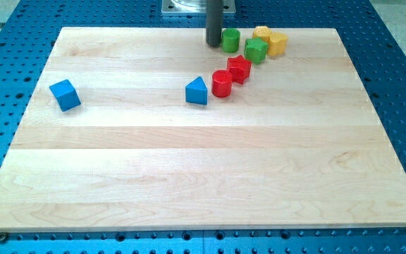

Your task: Push the red star to the bottom of the green blocks

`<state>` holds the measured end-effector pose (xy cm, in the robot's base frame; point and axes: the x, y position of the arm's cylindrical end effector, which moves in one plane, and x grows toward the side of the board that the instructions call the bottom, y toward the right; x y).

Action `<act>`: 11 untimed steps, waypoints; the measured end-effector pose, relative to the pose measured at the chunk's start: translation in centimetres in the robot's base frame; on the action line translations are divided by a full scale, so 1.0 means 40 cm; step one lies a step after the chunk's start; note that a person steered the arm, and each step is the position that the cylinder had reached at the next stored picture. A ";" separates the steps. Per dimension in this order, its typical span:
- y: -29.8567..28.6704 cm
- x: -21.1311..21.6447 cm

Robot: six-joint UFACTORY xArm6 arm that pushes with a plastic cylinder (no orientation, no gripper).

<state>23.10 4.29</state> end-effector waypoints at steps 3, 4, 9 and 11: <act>0.035 0.144; 0.093 0.174; 0.040 0.425; 0.055 0.409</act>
